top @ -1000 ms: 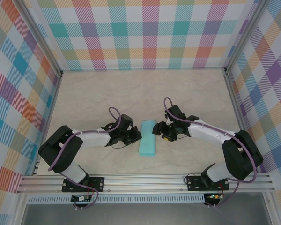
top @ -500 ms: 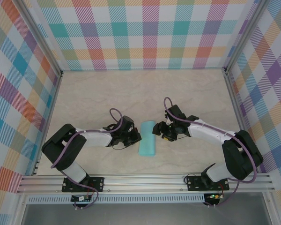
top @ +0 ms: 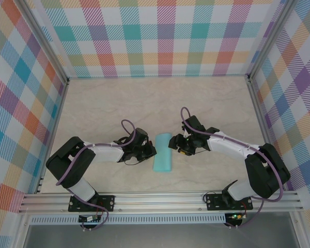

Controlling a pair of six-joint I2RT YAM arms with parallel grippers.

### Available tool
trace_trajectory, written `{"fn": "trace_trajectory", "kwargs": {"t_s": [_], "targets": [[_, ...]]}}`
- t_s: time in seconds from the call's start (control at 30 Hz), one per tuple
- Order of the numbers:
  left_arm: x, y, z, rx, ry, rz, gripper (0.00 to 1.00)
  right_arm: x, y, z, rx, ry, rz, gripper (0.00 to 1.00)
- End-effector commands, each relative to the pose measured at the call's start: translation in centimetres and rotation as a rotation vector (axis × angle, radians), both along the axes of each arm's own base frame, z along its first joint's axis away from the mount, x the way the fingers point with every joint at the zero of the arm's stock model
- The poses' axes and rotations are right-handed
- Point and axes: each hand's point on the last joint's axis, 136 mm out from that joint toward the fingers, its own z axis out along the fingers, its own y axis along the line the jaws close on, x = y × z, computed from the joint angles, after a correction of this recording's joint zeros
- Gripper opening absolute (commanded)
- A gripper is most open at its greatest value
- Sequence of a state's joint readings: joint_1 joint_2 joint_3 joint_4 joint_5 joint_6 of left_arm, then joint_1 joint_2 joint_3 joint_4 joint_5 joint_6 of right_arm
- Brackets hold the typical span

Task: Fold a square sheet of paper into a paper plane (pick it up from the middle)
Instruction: Hold the square sheet of paper at the center of the table, then fold the square sheet of paper in half at the center of the table.

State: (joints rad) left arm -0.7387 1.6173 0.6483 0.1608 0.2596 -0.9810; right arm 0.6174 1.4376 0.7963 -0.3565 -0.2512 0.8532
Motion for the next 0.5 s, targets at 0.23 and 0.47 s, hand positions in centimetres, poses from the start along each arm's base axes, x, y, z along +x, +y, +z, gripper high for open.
{"fn": "trace_trajectory", "kwargs": {"t_s": [0.23, 0.47], "targets": [[-1.3, 0.8, -2.1, 0.049, 0.037, -0.002, 0.02, -0.4, 2.7, 1.6, 0.165, -0.008, 0.066, 0.35], [-1.4, 0.9, -2.3, 0.064, 0.039, -0.007, 0.02, 0.0, 4.9, 1.1, 0.267, 0.026, 0.103, 0.26]]}}
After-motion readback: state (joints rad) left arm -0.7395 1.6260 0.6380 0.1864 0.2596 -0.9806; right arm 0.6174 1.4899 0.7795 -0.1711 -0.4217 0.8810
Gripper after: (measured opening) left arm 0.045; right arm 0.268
